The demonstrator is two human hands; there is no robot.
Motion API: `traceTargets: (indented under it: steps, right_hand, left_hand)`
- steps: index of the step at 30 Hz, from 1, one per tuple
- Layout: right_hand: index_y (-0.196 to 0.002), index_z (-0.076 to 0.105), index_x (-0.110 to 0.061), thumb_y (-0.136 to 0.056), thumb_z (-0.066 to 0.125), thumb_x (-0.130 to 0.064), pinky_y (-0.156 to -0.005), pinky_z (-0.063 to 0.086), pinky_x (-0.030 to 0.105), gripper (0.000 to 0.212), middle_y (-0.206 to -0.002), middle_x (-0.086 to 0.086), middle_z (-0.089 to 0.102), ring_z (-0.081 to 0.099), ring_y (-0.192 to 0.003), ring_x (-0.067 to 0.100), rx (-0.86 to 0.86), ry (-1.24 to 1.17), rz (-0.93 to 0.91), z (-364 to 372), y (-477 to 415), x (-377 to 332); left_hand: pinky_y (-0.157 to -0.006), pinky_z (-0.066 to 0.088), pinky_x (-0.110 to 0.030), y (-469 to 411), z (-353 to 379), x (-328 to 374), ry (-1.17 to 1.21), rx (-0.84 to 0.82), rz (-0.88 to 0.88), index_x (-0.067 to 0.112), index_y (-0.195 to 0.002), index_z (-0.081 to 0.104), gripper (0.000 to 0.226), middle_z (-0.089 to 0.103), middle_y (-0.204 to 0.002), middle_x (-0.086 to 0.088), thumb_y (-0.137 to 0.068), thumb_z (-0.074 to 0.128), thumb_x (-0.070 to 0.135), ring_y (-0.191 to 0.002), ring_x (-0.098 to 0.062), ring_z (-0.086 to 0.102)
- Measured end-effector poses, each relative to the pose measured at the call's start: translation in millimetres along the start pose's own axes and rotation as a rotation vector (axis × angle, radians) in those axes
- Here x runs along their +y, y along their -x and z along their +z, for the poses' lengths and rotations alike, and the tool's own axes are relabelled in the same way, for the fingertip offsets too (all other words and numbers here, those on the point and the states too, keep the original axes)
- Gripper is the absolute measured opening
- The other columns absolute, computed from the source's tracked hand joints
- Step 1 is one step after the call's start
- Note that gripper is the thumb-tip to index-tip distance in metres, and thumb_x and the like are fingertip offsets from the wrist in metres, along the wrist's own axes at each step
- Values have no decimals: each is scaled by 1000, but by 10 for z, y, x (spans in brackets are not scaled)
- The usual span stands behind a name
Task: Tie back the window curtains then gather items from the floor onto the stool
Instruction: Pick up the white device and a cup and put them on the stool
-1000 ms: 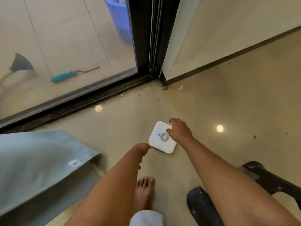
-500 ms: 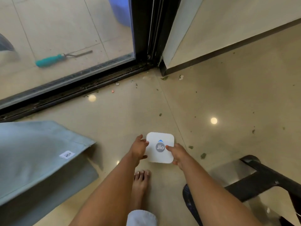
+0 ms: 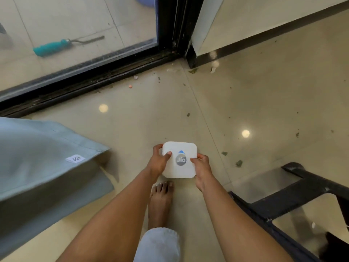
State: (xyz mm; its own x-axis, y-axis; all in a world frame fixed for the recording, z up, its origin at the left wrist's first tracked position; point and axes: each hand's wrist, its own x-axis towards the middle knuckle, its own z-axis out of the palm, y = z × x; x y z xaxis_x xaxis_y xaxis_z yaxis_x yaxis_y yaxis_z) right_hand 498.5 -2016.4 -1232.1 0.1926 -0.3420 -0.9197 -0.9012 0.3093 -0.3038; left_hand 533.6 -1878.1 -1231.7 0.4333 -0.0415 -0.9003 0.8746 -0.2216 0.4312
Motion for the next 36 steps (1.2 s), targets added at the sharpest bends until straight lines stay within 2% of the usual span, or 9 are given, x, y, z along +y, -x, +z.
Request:
traceTargets:
  steps: [6, 11, 13, 18, 25, 28, 30, 32, 36]
  right_hand:
    - [-124, 42, -20, -89, 63, -19, -62, 48, 28, 41, -115, 7, 57, 59, -84, 19, -140, 91, -82, -77, 663, -261]
    - [-112, 58, -13, -89, 62, -20, -60, 48, 25, 24, -98, 6, 67, 62, -78, 18, -226, 86, -155, -396, 1692, -430]
    - [-108, 58, -14, -88, 63, -19, -61, 48, 26, 21, -95, 6, 67, 62, -76, 18, -255, 68, -197, -552, 2206, -453]
    - [-112, 55, -12, -87, 64, -20, -72, 49, 35, 27, -103, 11, 67, 62, -84, 24, -350, 101, -318, -967, 3551, -245]
    - [-119, 52, -16, -90, 59, -22, -65, 49, 30, 31, -108, 6, 64, 61, -85, 18, -455, 187, -368, -1178, 5492, 680]
    - [-116, 53, -16, -91, 57, -21, -65, 49, 33, 25, -113, 10, 64, 62, -86, 21, -504, 281, -325, -1075, 5804, 906]
    - [-116, 54, -16, -92, 57, -21, -66, 49, 32, 25, -112, 9, 63, 61, -85, 19, -608, 430, -336, -605, 6661, 1318]
    - [-116, 55, -17, -92, 57, -22, -65, 49, 30, 25, -110, 6, 63, 61, -84, 17, -622, 482, -356, -582, 6715, 1360]
    - [-122, 52, -17, -92, 57, -21, -65, 51, 29, 31, -118, 6, 61, 61, -90, 18, -690, 643, -375, 67, 7232, 1772]
  left_hand:
    - [-72, 57, -40, 675, -201, 28, 364, 25, -88, 22, -126, 44, 41, 60, -122, -6, -90, 64, 26, -98, -25, 64]
    - [-57, 55, -33, 1752, -377, 345, 453, -47, -59, 21, -130, 46, 41, 62, -120, -8, -91, 61, 19, -95, -26, 63]
    - [-56, 53, -30, 2272, -482, 401, 453, -94, -18, 20, -132, 48, 42, 64, -116, -8, -91, 59, 15, -90, -25, 63]
    - [-72, 53, -37, 3722, -771, 250, 418, -163, 120, 14, -132, 47, 45, 67, -104, -7, -89, 59, 9, -85, -25, 65]
    - [-68, 53, -32, 5819, -1231, -566, 537, -41, 215, 20, -125, 54, 37, 70, -98, 0, -90, 62, 17, -80, -20, 67]
    - [-57, 55, -28, 6169, -1394, -883, 607, 10, 189, 18, -123, 55, 34, 71, -97, -2, -89, 63, 17, -73, -17, 69]
    - [-54, 54, -27, 6943, -2036, -1420, 743, 140, 228, 17, -121, 56, 32, 70, -98, -4, -90, 61, 16, -71, -17, 68]
    - [-54, 54, -27, 7014, -2037, -1520, 775, 151, 217, 17, -119, 57, 30, 71, -96, -5, -90, 61, 15, -69, -17, 68]
    - [-58, 55, -29, 7419, -2710, -1967, 919, 269, 240, 17, -121, 58, 33, 71, -99, -7, -88, 63, 18, -72, -20, 68]
